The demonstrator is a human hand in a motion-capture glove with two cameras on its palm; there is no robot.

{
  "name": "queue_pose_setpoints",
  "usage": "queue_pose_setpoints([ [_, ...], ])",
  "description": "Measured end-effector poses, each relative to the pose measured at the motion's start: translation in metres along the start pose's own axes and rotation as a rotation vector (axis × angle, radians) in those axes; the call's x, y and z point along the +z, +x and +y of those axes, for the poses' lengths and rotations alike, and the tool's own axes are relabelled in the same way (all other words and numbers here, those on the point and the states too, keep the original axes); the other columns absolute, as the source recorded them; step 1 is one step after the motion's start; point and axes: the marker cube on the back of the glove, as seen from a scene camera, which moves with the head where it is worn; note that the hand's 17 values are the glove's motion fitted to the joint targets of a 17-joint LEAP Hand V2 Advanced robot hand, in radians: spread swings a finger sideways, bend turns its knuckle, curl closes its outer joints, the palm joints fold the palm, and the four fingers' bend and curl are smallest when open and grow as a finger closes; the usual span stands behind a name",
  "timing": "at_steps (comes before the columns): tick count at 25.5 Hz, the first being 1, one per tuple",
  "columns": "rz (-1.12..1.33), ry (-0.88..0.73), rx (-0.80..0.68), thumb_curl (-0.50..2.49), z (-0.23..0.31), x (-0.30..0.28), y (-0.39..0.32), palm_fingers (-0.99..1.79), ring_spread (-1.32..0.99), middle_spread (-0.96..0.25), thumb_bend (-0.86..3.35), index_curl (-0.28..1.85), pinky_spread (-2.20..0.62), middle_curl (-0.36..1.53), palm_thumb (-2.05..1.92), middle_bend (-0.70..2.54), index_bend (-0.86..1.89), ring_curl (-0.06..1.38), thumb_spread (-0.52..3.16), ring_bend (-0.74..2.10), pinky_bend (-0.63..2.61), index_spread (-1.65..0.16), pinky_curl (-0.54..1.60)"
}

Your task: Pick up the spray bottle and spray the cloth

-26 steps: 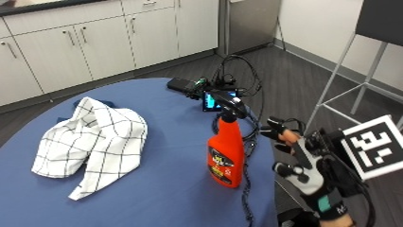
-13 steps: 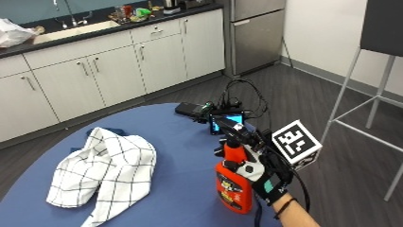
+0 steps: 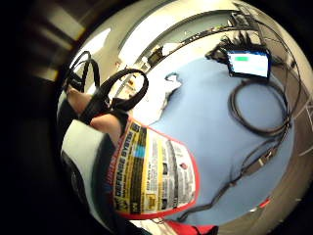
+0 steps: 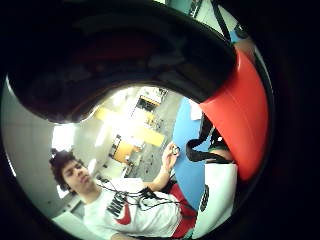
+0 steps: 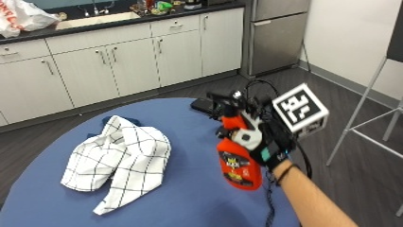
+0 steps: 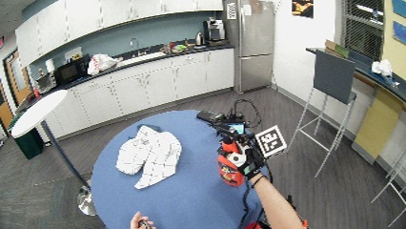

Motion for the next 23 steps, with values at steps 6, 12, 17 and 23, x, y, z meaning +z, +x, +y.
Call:
queue_pose_setpoints([
  [6, 0.208, -0.234, 0.029, 0.46, -0.082, 0.016, -0.106, 1.15, -0.1, -0.11, 0.05, 0.24, 0.05, 0.43, 0.96, 0.48, 0.07, 0.38, 0.85, 0.53, 0.47, -0.25, 0.3],
  [12, 0.378, -0.455, 0.163, 0.49, -0.091, 0.076, -0.081, 1.14, -0.1, -0.11, 0.01, 0.23, 0.04, 0.44, 0.97, 0.49, 0.07, 0.39, 0.84, 0.55, 0.48, -0.24, 0.31],
  [17, 0.414, -0.474, 0.234, 0.51, -0.083, 0.08, -0.041, 1.15, -0.11, -0.1, -0.01, 0.22, 0.03, 0.45, 0.97, 0.5, 0.07, 0.4, 0.85, 0.56, 0.49, -0.23, 0.32],
  [23, 0.442, -0.402, 0.211, 0.52, -0.109, 0.053, -0.089, 1.15, -0.1, -0.09, -0.02, 0.22, 0.02, 0.45, 0.96, 0.51, 0.07, 0.4, 0.88, 0.58, 0.5, -0.22, 0.32],
])
